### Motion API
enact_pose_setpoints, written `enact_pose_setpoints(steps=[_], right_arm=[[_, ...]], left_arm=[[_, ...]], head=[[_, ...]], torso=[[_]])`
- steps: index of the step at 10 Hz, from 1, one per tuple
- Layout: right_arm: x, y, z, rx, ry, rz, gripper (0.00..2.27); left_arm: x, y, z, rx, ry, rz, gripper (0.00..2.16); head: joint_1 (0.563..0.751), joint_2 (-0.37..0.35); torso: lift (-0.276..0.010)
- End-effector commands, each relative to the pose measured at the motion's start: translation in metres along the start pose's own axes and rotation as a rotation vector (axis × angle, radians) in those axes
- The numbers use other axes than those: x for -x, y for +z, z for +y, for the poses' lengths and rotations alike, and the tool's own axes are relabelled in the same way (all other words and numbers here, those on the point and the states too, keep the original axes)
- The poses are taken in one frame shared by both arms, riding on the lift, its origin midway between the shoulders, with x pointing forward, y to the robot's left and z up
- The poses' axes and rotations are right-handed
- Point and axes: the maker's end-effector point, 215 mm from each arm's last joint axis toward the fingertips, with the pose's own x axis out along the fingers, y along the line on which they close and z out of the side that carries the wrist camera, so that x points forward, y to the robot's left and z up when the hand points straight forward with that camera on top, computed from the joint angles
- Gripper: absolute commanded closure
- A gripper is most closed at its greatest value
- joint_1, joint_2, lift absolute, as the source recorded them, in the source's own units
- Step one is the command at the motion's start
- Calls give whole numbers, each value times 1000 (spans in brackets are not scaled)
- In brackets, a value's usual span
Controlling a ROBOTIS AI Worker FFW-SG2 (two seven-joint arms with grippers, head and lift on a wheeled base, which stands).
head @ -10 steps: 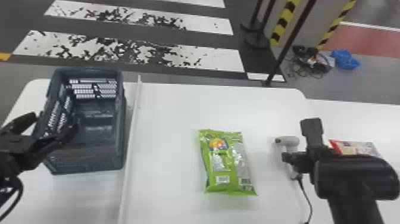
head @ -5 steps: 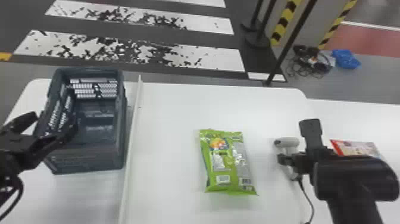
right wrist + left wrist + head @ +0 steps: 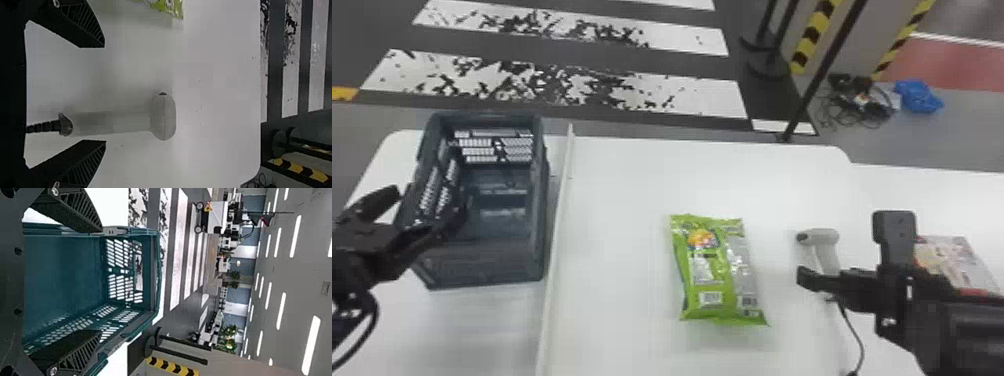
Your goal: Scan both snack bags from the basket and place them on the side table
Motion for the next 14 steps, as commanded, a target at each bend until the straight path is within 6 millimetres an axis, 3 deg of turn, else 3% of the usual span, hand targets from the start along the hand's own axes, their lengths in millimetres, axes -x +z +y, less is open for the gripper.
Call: enact_pose_setpoints(steps=[1,4,9,13,14], right_arm=[[14,-14,28,-90,133,28,56],[21,-27,75,-120,298,78,70],[7,-46,130,-54,392,150,83],[-6,-54,145,-54,444,208,124],[-10,-58,145,-45,443,223,296]], left_arm=[[-1,-2,0,1,0,3,80],[-1,-3,0,2,0,6,80],[-1,-5,0,2,-1,7,80],[-1,-7,1,4,0,11,80],[-1,-7,1,4,1,11,80]], head=[[695,-118],[695,-51],[695,37],[695,82],[695,85]], torso=[[-75],[-75],[-75],[-75],[-75]])
